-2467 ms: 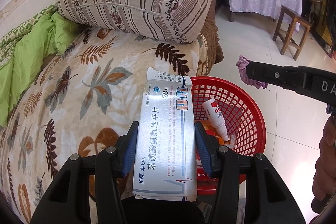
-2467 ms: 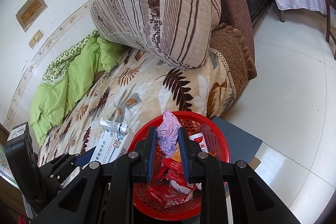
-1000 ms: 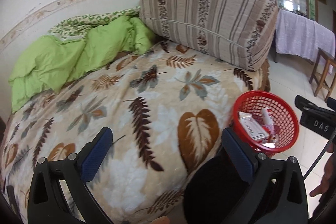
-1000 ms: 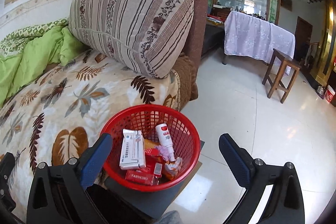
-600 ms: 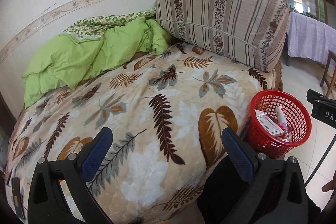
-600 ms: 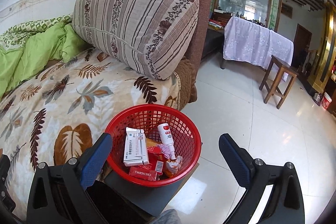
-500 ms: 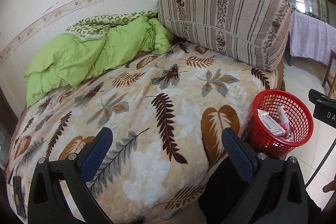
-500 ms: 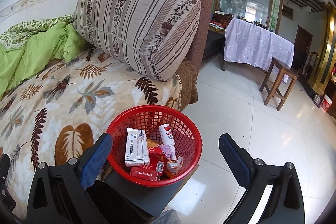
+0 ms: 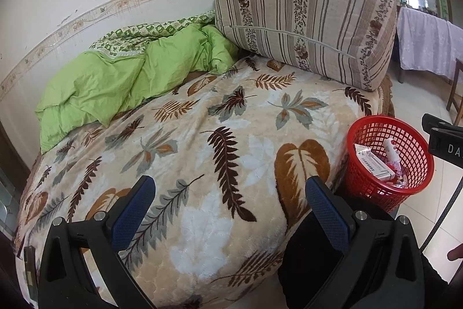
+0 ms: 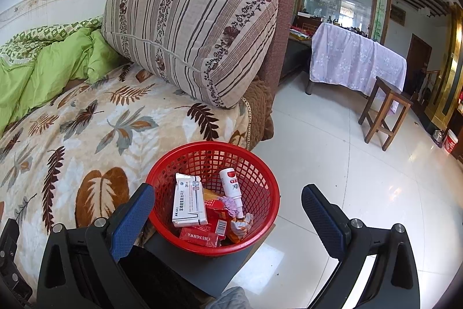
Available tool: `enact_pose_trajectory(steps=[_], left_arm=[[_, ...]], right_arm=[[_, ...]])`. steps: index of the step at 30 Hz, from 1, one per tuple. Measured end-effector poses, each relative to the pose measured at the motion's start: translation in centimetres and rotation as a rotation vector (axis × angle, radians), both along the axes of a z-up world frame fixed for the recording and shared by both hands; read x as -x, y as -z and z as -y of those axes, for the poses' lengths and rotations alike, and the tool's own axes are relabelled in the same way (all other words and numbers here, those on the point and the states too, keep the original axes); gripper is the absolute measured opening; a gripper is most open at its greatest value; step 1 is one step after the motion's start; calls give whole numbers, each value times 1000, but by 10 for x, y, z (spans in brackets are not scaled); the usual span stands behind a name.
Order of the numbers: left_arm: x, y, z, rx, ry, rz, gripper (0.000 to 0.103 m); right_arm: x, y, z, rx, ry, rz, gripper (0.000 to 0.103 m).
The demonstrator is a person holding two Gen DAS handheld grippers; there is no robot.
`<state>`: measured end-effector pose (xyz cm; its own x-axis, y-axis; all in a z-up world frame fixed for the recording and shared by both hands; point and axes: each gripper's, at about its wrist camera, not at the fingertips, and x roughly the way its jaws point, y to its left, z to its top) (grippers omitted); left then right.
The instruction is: Collect trash
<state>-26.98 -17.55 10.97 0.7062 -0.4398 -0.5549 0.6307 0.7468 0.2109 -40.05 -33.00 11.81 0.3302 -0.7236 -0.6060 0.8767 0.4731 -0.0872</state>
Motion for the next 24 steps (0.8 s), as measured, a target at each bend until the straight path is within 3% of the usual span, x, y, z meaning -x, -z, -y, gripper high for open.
enact_pose_trajectory(steps=[24], left_arm=[[-3,5,-3,13,1,-42,103]], right_arm=[[1,6,4,-32,11,-8,102]])
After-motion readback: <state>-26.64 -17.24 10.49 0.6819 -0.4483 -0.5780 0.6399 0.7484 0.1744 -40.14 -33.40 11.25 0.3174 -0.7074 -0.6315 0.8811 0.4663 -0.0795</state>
